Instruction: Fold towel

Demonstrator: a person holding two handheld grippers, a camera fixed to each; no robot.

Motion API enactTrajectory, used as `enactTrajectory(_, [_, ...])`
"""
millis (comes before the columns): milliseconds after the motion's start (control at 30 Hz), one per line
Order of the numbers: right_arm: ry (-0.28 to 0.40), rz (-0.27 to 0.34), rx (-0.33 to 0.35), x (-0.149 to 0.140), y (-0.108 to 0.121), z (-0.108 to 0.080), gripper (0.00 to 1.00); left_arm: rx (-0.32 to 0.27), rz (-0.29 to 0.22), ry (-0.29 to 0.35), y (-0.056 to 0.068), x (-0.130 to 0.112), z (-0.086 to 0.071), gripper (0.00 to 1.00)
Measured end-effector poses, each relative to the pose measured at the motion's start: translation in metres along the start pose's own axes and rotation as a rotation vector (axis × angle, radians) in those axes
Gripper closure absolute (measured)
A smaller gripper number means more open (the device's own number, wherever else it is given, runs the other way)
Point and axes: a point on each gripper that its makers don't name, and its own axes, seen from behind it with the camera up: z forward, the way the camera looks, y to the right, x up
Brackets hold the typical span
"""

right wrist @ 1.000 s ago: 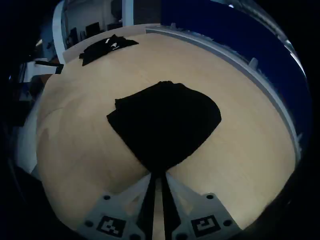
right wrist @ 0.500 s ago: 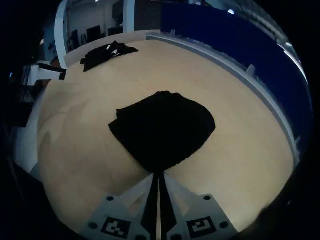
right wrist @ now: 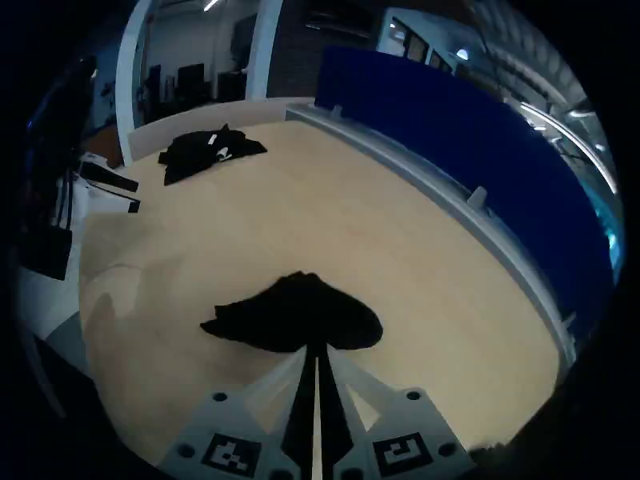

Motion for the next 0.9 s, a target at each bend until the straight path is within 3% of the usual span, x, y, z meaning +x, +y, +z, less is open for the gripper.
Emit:
enactTrajectory(367, [0.092, -0.026, -0.072, 0.051, 0.03, -0.047, 0.98, -0.018, 0.019, 0.027, 0.008, 0.022, -0.002, 0.07])
enactTrajectory(900, [0.128, 0.029, -0.162, 0.057, 0.095, -0.084, 0.97, -0.05, 0.052, 0.029, 0.03, 0.035, 0.007, 0.07])
